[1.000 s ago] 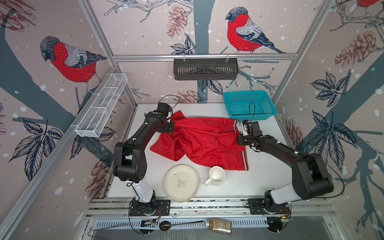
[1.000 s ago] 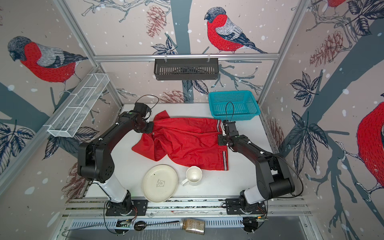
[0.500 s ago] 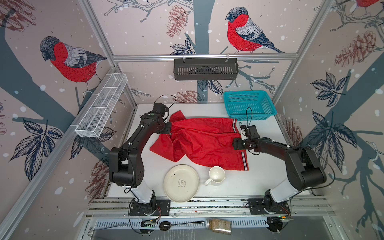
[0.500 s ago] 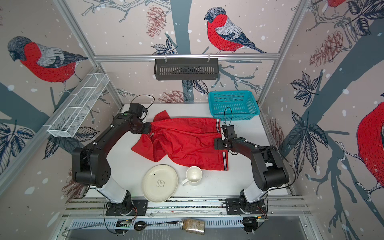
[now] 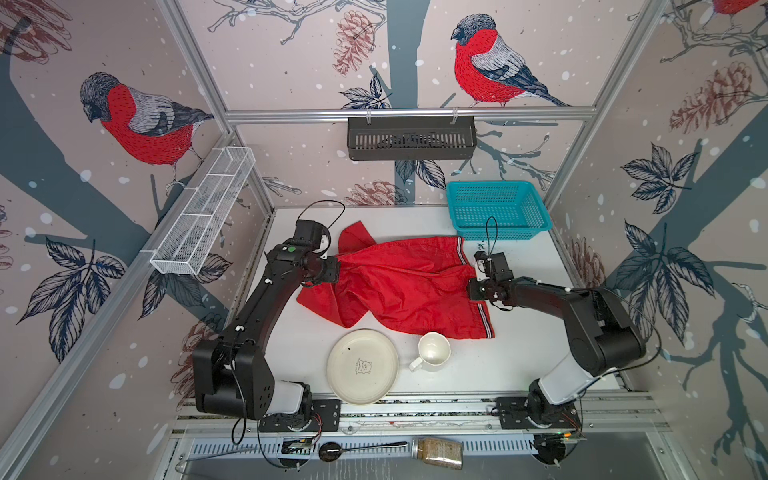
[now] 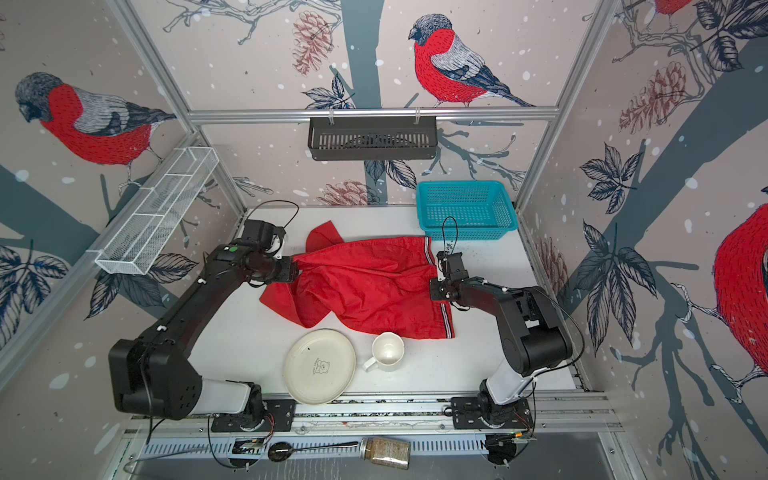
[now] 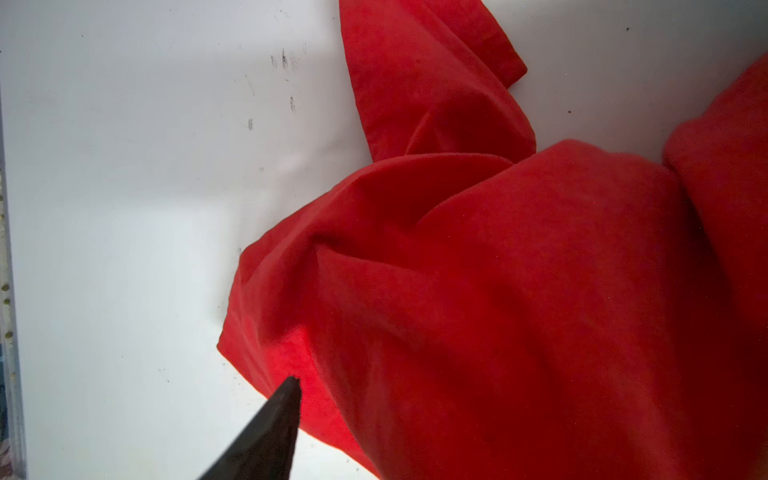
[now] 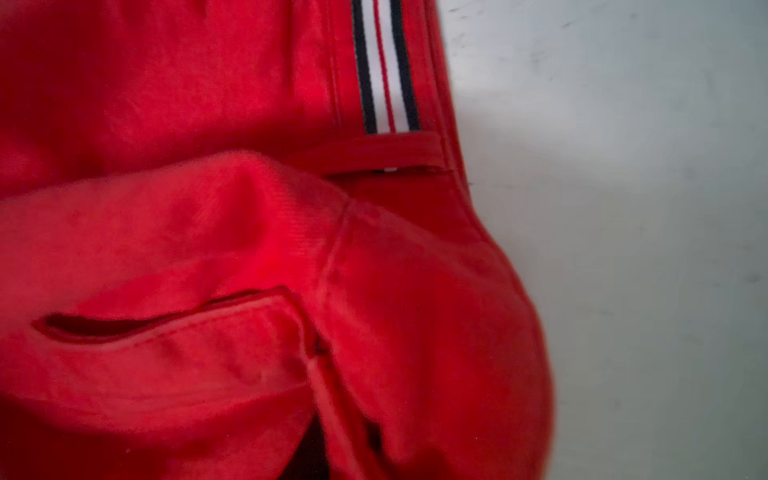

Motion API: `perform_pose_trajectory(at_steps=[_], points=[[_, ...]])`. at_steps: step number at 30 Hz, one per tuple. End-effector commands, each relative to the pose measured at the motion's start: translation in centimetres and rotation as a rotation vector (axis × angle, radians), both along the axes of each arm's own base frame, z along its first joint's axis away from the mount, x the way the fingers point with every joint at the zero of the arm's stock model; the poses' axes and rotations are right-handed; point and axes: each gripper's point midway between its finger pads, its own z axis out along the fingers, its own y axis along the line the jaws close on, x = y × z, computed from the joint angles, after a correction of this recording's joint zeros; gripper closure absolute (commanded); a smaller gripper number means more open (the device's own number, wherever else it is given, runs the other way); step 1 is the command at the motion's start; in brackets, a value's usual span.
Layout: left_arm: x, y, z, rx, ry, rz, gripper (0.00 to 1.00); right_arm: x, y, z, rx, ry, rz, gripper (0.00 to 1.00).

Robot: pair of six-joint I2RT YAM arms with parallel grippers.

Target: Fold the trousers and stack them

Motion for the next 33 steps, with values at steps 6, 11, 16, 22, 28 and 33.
perform_pose_trajectory(at_steps=[6,11,16,22,28,33], points=[[0.7,-1.8,3.0,-0.087,-0.091,-0.046,0.35,-2.3,0.0,2.3,0.082,-0.018,-0.051,0.92],[0.7,-4.9,7.1,-0.163,-0.264,-0.14,0.32,-2.4,-0.6,4.7,0.113,-0.076,-0.085,0.95],[1.5,-6.6,6.7,-0.15,-0.311,-0.18,0.23,-1.8,0.2,8.1,0.184,-0.161,-0.077,0.96],[2.9,-9.5,8.4,-0.128,-0.423,-0.271,0.15,-1.7,0.6,8.8,0.192,-0.177,-0.074,0.96],[1.6,-11.6,13.8,-0.166,-0.588,-0.411,0.03,-1.7,0.9,7.8,0.199,-0.17,-0.083,0.96],[0.8,-13.6,11.1,-0.344,-0.462,-0.513,0.03,-1.2,1.8,7.2,0.214,-0.164,-0.076,0.96]])
